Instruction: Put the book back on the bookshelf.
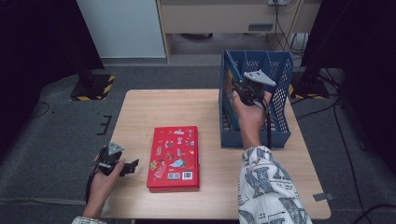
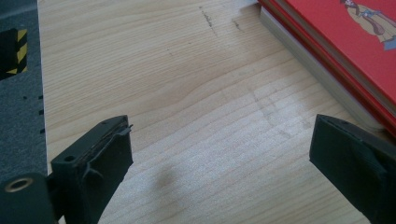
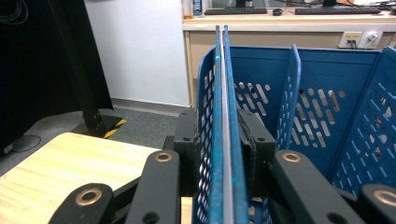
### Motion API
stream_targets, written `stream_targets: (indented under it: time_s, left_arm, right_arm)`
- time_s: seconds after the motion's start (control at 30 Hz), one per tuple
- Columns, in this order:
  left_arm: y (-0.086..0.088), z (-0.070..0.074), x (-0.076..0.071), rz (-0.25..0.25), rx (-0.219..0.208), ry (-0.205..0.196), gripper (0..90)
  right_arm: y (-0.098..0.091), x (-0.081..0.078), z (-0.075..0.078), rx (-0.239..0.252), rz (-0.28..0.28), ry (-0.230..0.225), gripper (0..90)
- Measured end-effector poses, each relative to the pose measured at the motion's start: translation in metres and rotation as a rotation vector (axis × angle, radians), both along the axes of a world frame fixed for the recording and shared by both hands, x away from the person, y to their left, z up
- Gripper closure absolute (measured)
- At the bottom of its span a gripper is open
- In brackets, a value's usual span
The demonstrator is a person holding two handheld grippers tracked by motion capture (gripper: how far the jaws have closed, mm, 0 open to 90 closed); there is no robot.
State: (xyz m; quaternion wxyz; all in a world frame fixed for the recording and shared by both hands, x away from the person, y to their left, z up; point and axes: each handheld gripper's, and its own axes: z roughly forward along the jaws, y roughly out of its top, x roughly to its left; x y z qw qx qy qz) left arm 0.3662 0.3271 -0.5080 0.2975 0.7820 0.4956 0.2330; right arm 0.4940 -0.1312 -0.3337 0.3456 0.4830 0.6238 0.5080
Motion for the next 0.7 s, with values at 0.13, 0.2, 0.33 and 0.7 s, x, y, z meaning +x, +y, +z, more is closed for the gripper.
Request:
stream_targets:
  time_s: [0.13,0.2,0.33,0.7]
  left_arm:
    - [-0.0002,0.0,0.0002,0.0,0.0,0.0,5.0]
    - [-0.0003,0.0001,0.0003,-0.002,0.0,-0.001,5.4]
    - [-0.0003,0.0,0.0005,-0.003,-0.001,-0.002,5.4]
    - [0.0008,0.0009,0.001,0.0,0.001,-0.009,5.7]
  right_arm:
    - [-0.0007,0.0002,0.0006,-0.01,-0.016,0.002,78.4]
    - [-0.0012,0.0003,0.0015,-0.021,-0.033,0.005,81.0]
    - [0.0002,0.0002,0.0026,-0.039,-0.048,0.01,82.4]
    - [0.0036,0.0034,0.0036,-0.057,-0.076,-0.015,83.1]
